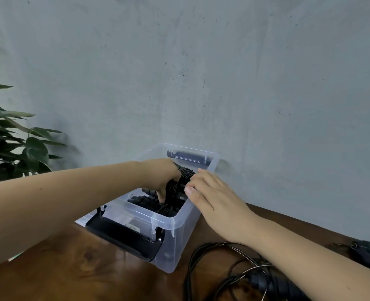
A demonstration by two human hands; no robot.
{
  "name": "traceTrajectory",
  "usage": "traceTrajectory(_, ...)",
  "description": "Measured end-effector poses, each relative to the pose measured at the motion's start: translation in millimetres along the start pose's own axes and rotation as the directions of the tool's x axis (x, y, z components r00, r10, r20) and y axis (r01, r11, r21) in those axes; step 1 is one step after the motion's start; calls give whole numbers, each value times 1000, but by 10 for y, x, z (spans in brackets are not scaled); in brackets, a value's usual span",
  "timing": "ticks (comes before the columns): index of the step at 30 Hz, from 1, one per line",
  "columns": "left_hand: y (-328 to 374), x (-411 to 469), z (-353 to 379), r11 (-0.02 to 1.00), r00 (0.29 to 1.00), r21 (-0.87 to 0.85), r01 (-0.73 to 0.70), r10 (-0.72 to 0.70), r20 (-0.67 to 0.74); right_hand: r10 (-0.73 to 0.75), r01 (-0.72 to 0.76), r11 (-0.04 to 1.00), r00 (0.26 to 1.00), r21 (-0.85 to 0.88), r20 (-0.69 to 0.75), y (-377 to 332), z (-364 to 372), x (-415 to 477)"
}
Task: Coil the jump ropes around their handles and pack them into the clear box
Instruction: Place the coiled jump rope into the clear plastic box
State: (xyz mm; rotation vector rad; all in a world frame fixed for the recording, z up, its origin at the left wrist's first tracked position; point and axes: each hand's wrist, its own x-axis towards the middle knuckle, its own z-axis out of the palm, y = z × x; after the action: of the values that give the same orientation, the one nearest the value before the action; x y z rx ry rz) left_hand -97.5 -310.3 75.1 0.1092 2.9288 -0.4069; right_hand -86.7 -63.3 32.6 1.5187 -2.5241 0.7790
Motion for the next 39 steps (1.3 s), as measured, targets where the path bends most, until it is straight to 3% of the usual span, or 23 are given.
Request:
traceTrajectory(5, 107, -85, -56, 993, 1000, 121, 7, -8, 10, 17, -18, 1000, 1000, 4, 10, -29, -9, -10)
traceTrajectory(11, -65, -288, 14, 964, 998, -261, 50, -54, -10, 94, -112, 987, 984, 116, 149, -58, -174, -2)
traceTrajectory(13, -89, -370, -8, 939, 998, -342, 27, -42, -37, 104, -129, 984, 976, 126, 190, -52, -258, -52)
traceTrajectory(16, -119, -477, -50, 943, 993, -332, -6, -33, -112, 104, -133, 984, 970, 120, 218, -45, -376, -181)
traceTrajectory(28, 310, -806, -505, 919, 925, -373, -126, -27, -379, 154, -163, 984, 982, 74, 105, -18, -975, -946)
traceTrajectory(39, 1578, -949, -784, 793, 812, -485, -370, 22, -584, 331, -329, 937, 943, 116, -1, 68, -1248, -2011)
